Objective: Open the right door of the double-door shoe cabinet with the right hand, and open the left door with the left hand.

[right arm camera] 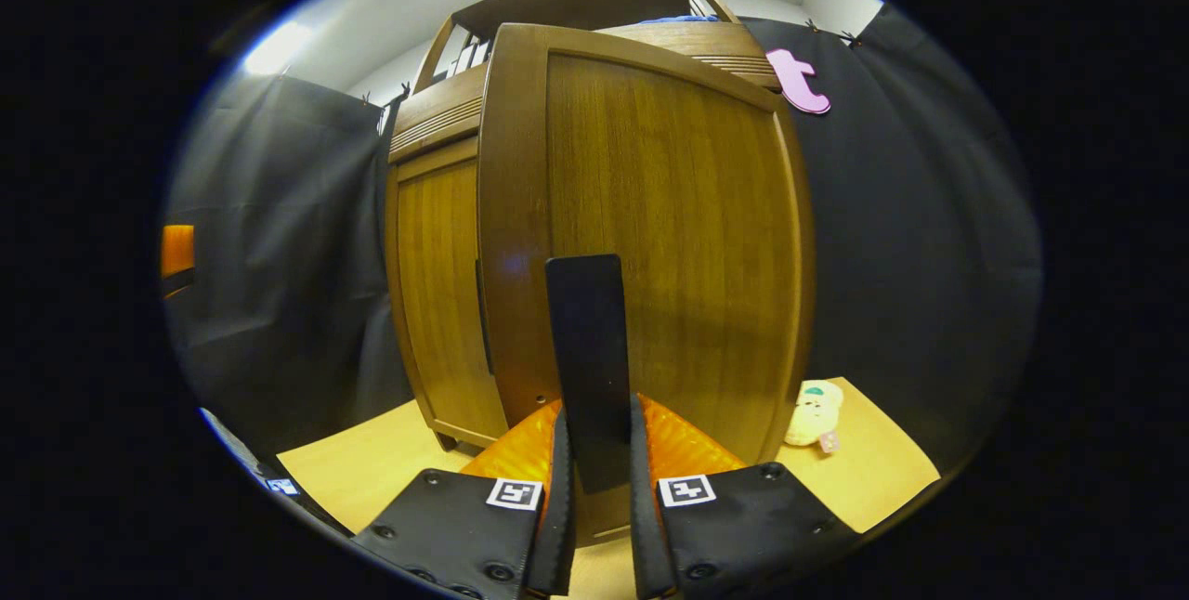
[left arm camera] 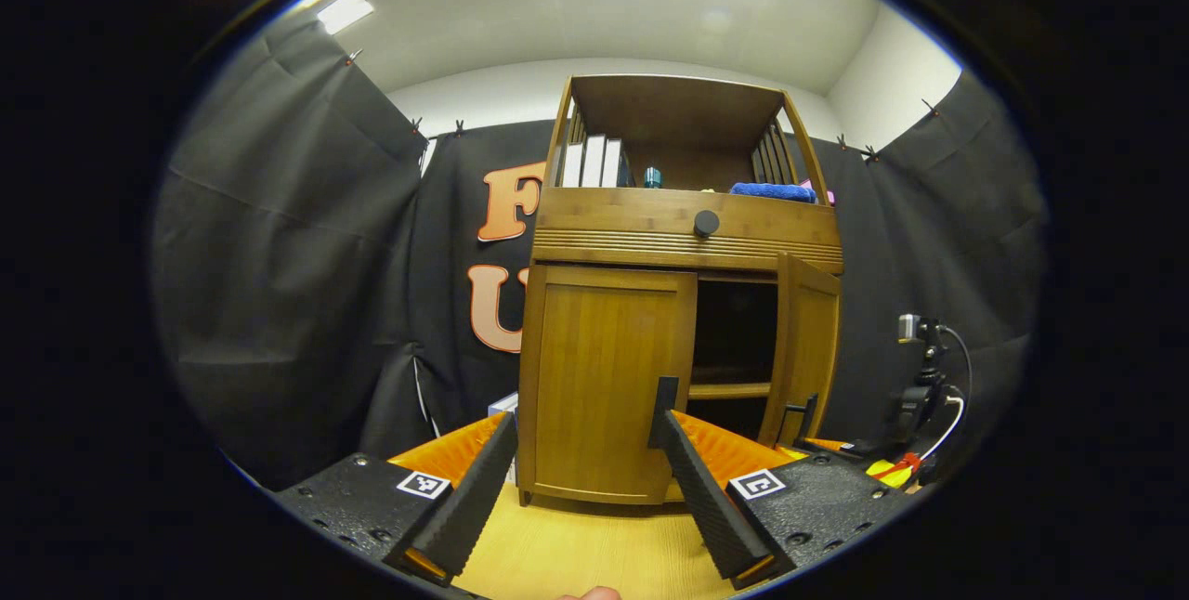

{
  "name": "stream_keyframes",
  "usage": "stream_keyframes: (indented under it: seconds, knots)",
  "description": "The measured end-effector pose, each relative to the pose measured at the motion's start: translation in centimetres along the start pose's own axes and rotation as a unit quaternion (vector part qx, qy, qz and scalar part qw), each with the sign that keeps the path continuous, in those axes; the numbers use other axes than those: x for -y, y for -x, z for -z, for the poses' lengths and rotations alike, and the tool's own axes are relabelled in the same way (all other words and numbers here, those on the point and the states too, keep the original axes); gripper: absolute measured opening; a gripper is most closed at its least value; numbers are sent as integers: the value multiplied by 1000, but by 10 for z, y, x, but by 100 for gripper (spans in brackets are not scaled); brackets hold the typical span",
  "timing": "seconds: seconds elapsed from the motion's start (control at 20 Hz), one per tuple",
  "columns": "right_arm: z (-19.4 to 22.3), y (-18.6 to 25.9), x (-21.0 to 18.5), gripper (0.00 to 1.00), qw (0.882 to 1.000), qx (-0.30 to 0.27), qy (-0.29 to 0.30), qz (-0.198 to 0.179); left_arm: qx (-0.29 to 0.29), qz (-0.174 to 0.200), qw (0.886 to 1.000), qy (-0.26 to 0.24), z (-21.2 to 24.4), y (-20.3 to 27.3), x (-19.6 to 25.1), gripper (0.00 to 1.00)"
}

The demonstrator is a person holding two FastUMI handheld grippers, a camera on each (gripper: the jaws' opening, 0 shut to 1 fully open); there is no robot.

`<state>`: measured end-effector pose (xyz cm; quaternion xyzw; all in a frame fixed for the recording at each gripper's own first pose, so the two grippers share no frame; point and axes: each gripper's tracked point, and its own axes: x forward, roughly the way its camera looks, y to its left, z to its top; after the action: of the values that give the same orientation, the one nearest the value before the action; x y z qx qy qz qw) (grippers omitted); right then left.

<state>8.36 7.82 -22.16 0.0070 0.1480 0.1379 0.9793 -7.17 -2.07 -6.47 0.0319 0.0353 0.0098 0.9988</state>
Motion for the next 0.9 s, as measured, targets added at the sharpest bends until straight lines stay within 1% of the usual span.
stream_keyframes:
  seconds: [0.15,0.2,0.25,0.3,0.35,0.45,0.5,0.55,0.6,0.65,0.7,0.75,0.8,0.85,0.9]
  knots:
    - [0,26,19,32,1000,1,5,22,-5,16,1000,10,3,0,16,91]
    - [-1,32,26,27,1000,1,6,27,-5,20,1000,9,3,0,19,92]
    - [-1,37,31,32,999,4,6,32,-4,23,1000,8,4,-1,22,91]
    - [-2,41,37,32,999,5,4,37,-4,27,1000,6,5,-2,26,94]
    - [-3,44,39,27,999,5,1,44,-6,32,999,5,6,-1,30,91]
    - [-2,51,51,36,998,3,-1,59,-8,45,999,6,10,-3,40,91]
    - [0,58,63,36,998,2,-2,68,-8,51,999,8,10,-4,45,91]
    - [4,65,71,31,997,0,-3,78,-7,57,998,9,10,-5,49,94]
    - [5,71,78,36,996,-2,-5,88,-6,62,998,8,9,-4,54,95]
    - [4,75,85,36,995,1,-8,98,-5,65,998,8,10,-2,57,91]
    - [3,78,94,31,994,2,-8,109,-4,69,998,8,9,-2,59,94]
    - [1,81,98,31,993,2,-7,114,-4,73,997,8,10,-3,63,91]
    - [1,83,103,31,992,1,-4,123,-3,75,997,7,9,-3,63,91]
    - [2,87,116,31,989,0,6,147,-2,73,997,6,8,-2,63,94]
    - [5,103,126,36,988,-2,13,153,0,71,997,6,8,-3,62,94]
